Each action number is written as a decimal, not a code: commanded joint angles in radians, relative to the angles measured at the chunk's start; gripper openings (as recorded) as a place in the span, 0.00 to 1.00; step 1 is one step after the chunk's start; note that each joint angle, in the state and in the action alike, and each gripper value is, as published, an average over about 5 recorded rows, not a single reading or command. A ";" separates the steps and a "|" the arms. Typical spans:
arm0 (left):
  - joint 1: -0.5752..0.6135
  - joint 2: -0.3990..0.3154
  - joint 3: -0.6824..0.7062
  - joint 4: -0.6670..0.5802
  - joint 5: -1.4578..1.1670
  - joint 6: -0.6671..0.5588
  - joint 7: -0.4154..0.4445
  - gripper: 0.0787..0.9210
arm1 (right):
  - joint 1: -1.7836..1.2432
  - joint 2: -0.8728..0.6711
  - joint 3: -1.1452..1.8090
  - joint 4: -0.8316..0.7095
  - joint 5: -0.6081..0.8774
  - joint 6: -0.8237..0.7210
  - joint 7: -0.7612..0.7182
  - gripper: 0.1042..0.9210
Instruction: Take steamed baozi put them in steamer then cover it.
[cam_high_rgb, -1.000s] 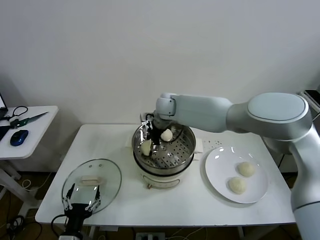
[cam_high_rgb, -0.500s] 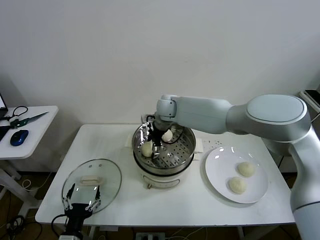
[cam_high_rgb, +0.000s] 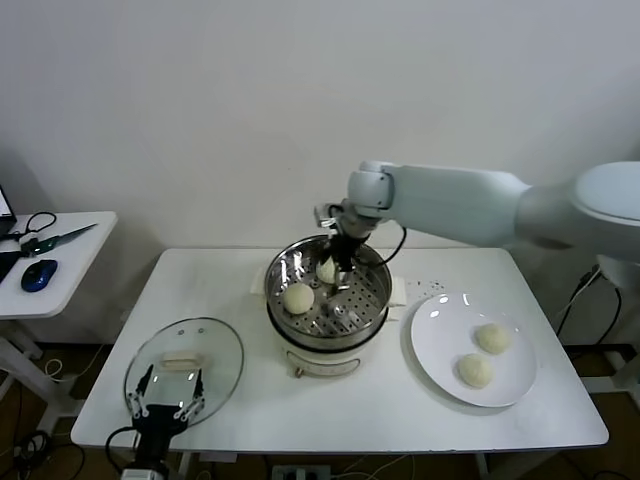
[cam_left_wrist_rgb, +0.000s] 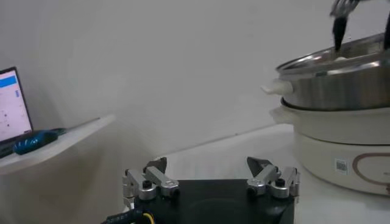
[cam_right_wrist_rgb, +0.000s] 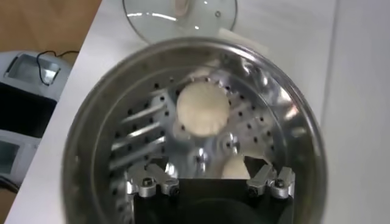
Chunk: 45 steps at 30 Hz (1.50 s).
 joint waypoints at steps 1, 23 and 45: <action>-0.001 -0.001 0.003 0.005 0.008 0.001 0.001 0.88 | 0.102 -0.394 0.025 0.218 -0.088 0.014 -0.024 0.88; -0.007 -0.024 0.002 0.014 0.066 0.019 0.003 0.88 | -0.509 -0.682 0.259 0.186 -0.561 0.085 -0.064 0.88; -0.013 -0.034 -0.003 0.048 0.081 0.013 0.001 0.88 | -0.658 -0.527 0.405 0.031 -0.608 0.098 -0.063 0.88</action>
